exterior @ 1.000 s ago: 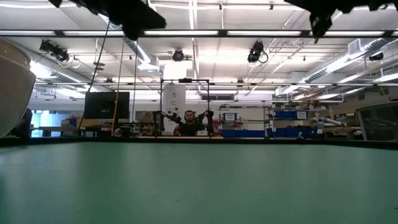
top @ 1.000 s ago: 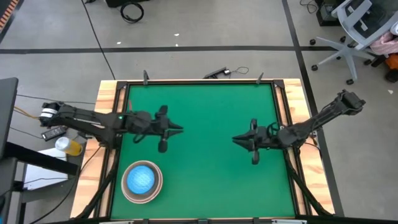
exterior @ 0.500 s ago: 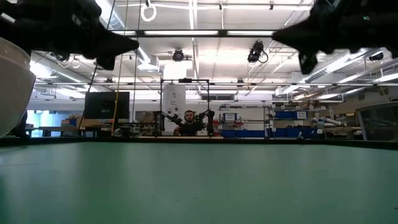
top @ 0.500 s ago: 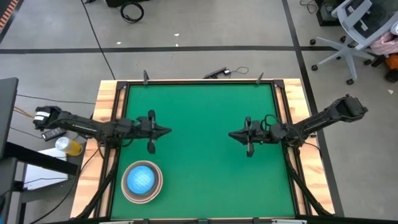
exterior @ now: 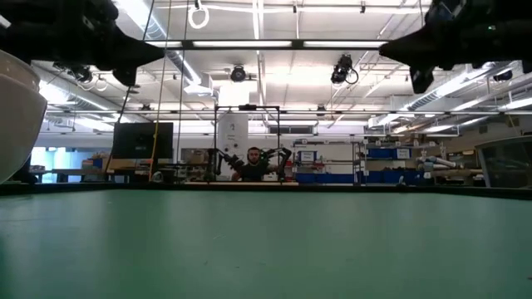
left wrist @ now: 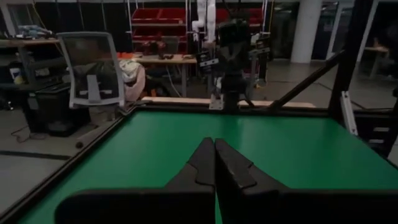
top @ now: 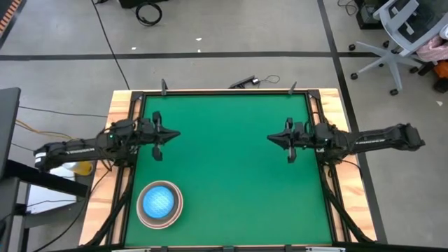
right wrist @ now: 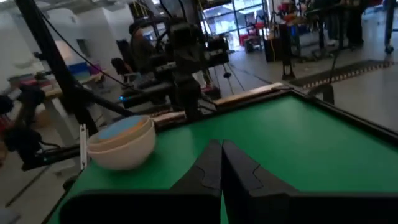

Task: Nest bowls inside each other
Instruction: Return to Home Position

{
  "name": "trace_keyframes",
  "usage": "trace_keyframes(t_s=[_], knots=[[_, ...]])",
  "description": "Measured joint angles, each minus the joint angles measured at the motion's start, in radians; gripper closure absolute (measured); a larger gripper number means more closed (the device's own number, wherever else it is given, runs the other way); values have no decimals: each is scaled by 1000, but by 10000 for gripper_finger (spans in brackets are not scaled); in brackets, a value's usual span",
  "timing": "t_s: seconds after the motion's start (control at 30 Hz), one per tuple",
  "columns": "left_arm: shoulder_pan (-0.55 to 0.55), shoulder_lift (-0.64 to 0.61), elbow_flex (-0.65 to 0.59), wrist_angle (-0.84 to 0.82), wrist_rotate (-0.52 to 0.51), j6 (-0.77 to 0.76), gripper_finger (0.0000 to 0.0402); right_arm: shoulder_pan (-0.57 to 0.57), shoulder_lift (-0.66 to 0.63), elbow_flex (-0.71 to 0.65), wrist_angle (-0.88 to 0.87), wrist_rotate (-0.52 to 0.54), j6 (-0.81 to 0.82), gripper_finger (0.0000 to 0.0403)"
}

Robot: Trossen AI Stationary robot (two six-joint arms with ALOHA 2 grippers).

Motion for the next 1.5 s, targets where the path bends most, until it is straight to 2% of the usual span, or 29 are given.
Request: trace_keyframes(t_s=[0.17,0.4,0.5,0.63,0.73,0.87,1.0,1.23,1.4,1.5], knots=[[-2,-99,-47,-14,-6,-18,401,63,-113,-52,-4,22,21,397],[-2,-125,-156,153,-46,-74,401,196,-142,-169,67,249,60,397],[-9,-112,-176,139,-65,-73,401,230,-131,-194,63,275,32,398],[-12,-112,-190,128,-83,-55,401,233,-138,-207,66,266,-44,398],[-12,-115,-173,125,-85,-39,401,189,-159,-207,93,243,-117,398],[-12,-122,-133,46,-80,-34,401,89,-214,-207,74,112,-117,398],[-14,-156,-129,26,-72,-43,401,7,-274,-207,-32,2,-64,398],[-15,-232,-127,-41,-53,-51,401,-18,-369,-207,-151,-53,0,396],[-15,-251,-128,-78,-63,-43,401,-1,-419,-218,-196,-24,17,395],[-23,-252,-162,-34,-64,-43,401,15,-427,-218,-191,-14,33,395]])
